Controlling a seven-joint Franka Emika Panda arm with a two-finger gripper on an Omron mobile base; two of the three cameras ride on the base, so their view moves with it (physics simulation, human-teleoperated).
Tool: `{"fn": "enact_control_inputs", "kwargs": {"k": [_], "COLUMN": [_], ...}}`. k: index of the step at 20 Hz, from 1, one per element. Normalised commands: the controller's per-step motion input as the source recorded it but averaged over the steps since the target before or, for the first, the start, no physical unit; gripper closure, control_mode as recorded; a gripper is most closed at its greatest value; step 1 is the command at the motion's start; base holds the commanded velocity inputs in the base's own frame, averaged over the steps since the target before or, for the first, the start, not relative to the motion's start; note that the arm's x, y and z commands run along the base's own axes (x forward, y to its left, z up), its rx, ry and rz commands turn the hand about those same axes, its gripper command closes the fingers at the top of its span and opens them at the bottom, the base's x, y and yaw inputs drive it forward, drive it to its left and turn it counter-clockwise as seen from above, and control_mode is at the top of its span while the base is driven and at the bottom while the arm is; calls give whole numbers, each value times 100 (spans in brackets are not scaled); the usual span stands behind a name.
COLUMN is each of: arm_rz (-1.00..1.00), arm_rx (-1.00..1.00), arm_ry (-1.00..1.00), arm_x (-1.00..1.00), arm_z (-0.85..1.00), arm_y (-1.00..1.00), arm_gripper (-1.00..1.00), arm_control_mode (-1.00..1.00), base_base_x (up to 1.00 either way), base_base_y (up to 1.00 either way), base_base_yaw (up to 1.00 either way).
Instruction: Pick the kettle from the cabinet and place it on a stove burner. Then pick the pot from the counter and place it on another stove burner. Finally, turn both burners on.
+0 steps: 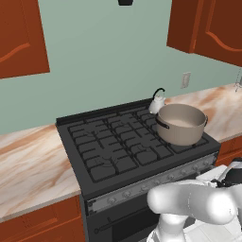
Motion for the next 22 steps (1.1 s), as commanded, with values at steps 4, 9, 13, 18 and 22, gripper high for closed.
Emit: {"fn": "enact_control_inputs", "kwargs": {"k": [4,9,13,18,22], "arm_rz": [0,0,0,0,0], "arm_rx": [0,0,0,0,0], "arm_ry": [0,0,0,0,0], "arm_x": [7,7,9,8,5], "arm_z": [-6,-9,-9,-5,-5], "arm_y": [0,0,0,0,-3], "arm_gripper": [-100,-100,-100,-100,-100], "arm_control_mode": [-100,-100,-100,-100,-100], "base_base_x": [0,0,0,0,0], "base_base_y": [0,0,0,0,0], "base_base_yaw": [0,0,0,0,0]}}
